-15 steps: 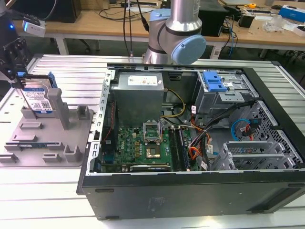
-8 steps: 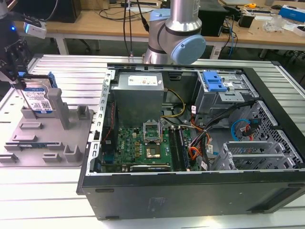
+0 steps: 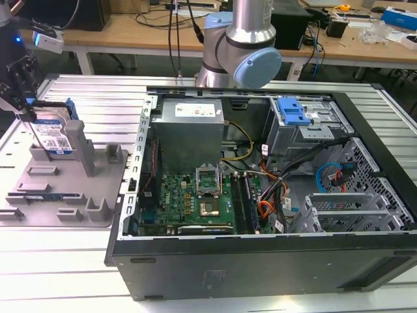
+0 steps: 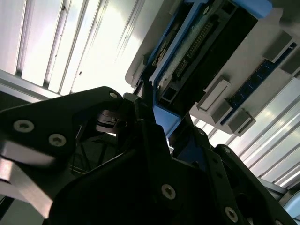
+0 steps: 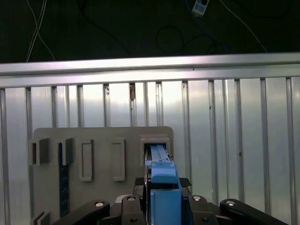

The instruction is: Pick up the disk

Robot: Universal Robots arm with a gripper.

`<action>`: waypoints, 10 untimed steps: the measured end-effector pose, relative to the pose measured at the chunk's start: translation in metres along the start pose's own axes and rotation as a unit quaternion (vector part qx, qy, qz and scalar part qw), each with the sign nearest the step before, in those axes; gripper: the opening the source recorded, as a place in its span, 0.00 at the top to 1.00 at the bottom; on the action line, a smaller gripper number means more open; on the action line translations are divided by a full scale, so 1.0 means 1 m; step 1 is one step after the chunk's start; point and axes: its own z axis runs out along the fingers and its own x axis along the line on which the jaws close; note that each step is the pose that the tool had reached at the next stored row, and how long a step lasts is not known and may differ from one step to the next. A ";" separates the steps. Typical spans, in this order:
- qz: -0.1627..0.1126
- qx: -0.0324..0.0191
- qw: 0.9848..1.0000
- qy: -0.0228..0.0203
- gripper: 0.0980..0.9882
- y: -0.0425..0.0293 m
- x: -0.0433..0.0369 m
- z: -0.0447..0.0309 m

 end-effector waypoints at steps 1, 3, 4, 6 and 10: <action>0.000 0.000 1.000 0.000 0.70 0.0000 0.0000 0.0001; 0.000 0.000 1.000 0.000 0.70 0.0000 0.0000 0.0004; 0.000 0.000 1.000 0.000 0.70 0.0000 0.0000 0.0004; 0.000 0.000 1.000 0.000 0.70 0.0000 0.0000 0.0004; 0.000 0.000 1.000 0.000 0.70 0.0000 0.0001 -0.0005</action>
